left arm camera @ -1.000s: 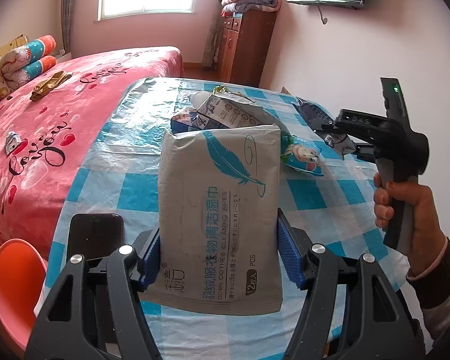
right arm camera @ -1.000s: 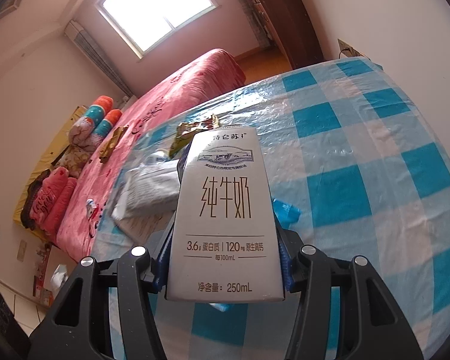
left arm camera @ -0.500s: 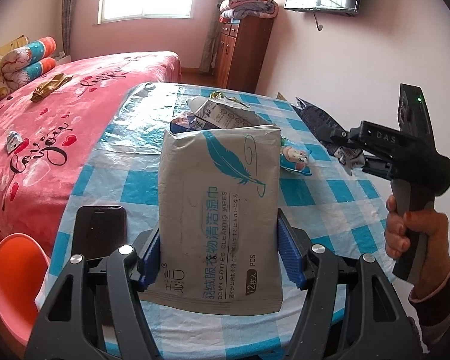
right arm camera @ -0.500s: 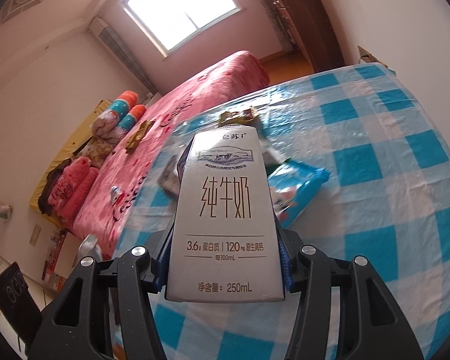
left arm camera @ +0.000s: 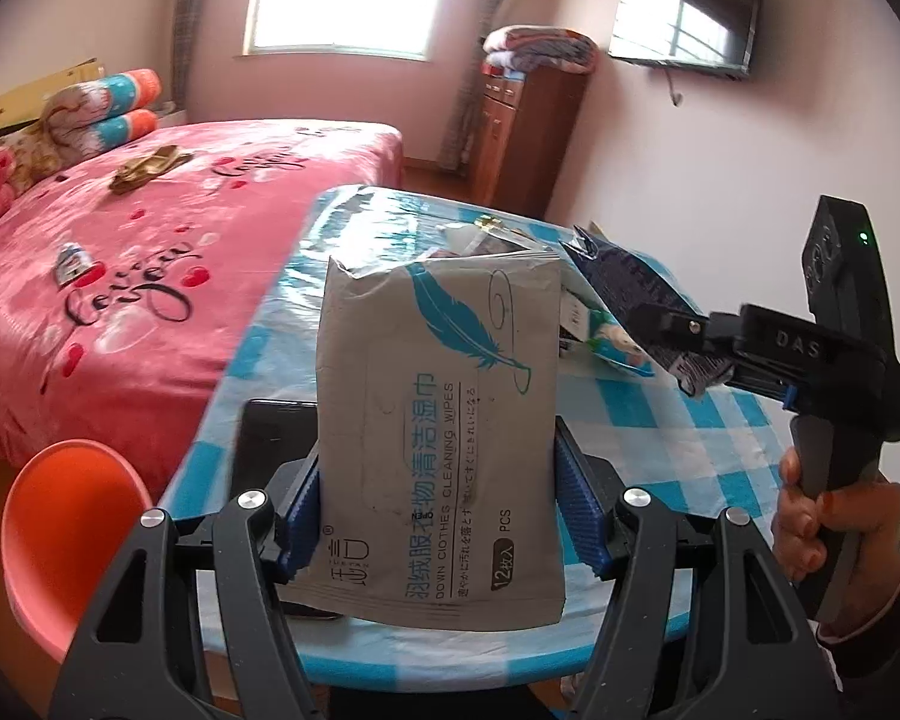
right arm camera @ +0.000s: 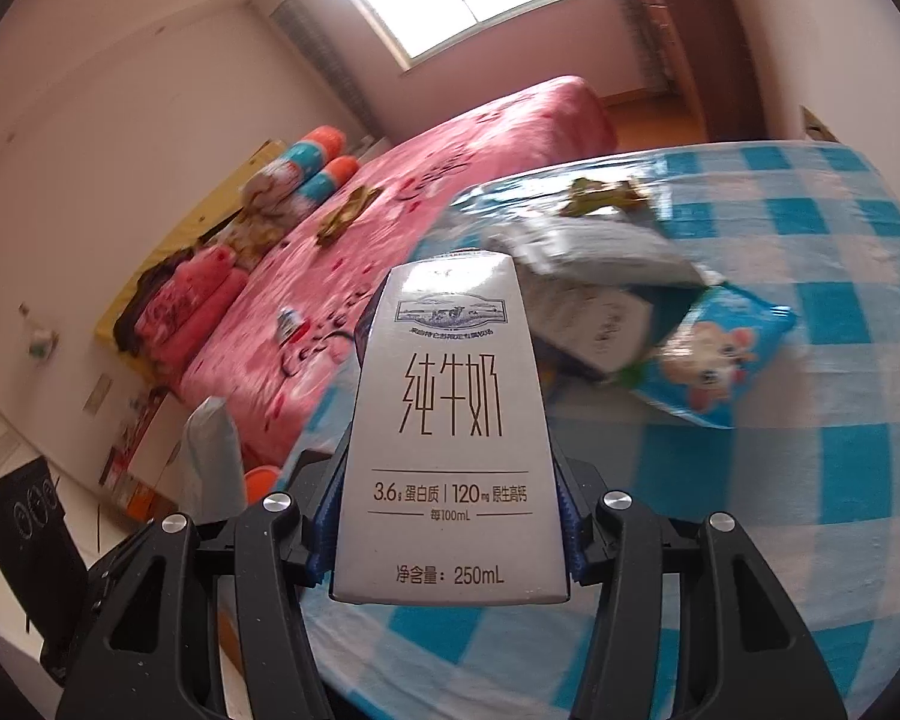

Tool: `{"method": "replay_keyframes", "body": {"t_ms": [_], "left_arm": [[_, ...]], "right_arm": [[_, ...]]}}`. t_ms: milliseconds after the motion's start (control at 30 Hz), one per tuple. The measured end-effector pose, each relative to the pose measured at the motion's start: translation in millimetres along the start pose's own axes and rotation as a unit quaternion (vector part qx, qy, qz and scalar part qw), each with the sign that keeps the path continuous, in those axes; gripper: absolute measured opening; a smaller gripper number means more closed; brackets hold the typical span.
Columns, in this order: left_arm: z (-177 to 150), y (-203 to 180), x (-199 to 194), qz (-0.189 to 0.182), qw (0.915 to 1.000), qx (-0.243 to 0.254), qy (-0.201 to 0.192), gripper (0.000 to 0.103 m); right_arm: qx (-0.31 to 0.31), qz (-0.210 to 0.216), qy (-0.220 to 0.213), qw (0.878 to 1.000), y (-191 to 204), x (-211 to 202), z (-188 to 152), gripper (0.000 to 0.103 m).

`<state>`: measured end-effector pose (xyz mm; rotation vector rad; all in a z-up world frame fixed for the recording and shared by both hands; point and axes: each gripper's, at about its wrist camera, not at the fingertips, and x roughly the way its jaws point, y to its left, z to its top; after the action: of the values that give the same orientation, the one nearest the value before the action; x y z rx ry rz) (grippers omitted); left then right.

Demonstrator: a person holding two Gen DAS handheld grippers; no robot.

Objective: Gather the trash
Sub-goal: 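Lift the wipes packet with the left gripper while the right lifts the milk carton, then release the wipes packet into the orange bucket with the left gripper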

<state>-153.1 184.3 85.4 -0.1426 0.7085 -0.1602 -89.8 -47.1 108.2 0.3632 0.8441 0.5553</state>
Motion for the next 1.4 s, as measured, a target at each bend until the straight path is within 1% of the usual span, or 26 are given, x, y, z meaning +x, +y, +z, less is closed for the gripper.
{"method": "replay_keyframes", "body": {"t_ms": [200,333,400,533,600,667,733,867,933,1033,1100,1133,1167,1233,1333,1400], "left_arm": [[-3.6,41.8,-22.9,0.037,0.9982,-0.042,-0.018,0.067],[-11.5,78.0,-40.6,0.078,0.9936,-0.075,-0.031,0.067],[-17.5,96.6,-48.4,0.100,0.9901,-0.093,-0.034,0.067],[-30.8,141.9,-59.9,0.148,0.9786,-0.138,-0.034,0.067],[-36.6,161.3,-62.5,0.164,0.9730,-0.159,-0.032,0.067],[-45.1,183.2,-64.8,0.183,0.9653,-0.183,-0.031,0.067],[-53.0,202.0,-65.6,0.193,0.9592,-0.205,-0.027,0.067],[-66.7,226.8,-62.3,0.206,0.9508,-0.231,-0.015,0.067],[-73.2,233.9,-59.4,0.207,0.9480,-0.241,-0.009,0.068],[-81.4,247.9,-52.7,0.214,0.9425,-0.257,0.000,0.069],[-87.7,255.3,-50.7,0.218,0.9393,-0.265,0.000,0.071],[-90.8,259.5,-48.8,0.223,0.9367,-0.270,0.001,0.072],[-92.9,262.5,-46.4,0.227,0.9349,-0.273,0.004,0.073],[-97.9,267.8,-43.5,0.236,0.9321,-0.274,0.009,0.080],[-101.8,270.8,-42.6,0.246,0.9309,-0.270,0.008,0.082],[-102.2,270.2,-45.7,0.247,0.9325,-0.263,-0.004,0.083]], "right_arm": [[-0.042,0.036,0.036,0.998,51.3,24.4,-6.5,0.056],[-0.074,0.063,0.063,0.993,88.5,43.1,-14.4,0.056],[-0.096,0.079,0.082,0.989,113.1,56.4,-19.5,0.056],[-0.134,0.100,0.110,0.980,155.0,79.6,-28.7,0.056],[-0.150,0.111,0.127,0.974,175.0,93.0,-35.7,0.056],[-0.159,0.123,0.142,0.969,195.2,106.3,-41.0,0.056],[-0.170,0.131,0.156,0.964,211.0,117.6,-45.9,0.056],[-0.194,0.144,0.176,0.954,241.9,140.0,-56.0,0.056],[-0.202,0.148,0.184,0.951,255.6,151.1,-60.2,0.056],[-0.204,0.153,0.198,0.946,268.5,170.7,-65.5,0.056],[-0.211,0.151,0.203,0.944,276.0,183.1,-70.0,0.057],[-0.211,0.150,0.207,0.944,277.0,191.0,-69.7,0.059],[-0.208,0.149,0.212,0.943,277.1,195.0,-71.5,0.064],[-0.196,0.151,0.217,0.944,275.6,202.8,-72.0,0.071],[-0.185,0.144,0.209,0.949,268.3,202.7,-66.7,0.078],[-0.177,0.139,0.197,0.954,261.1,195.6,-60.4,0.081]]}}
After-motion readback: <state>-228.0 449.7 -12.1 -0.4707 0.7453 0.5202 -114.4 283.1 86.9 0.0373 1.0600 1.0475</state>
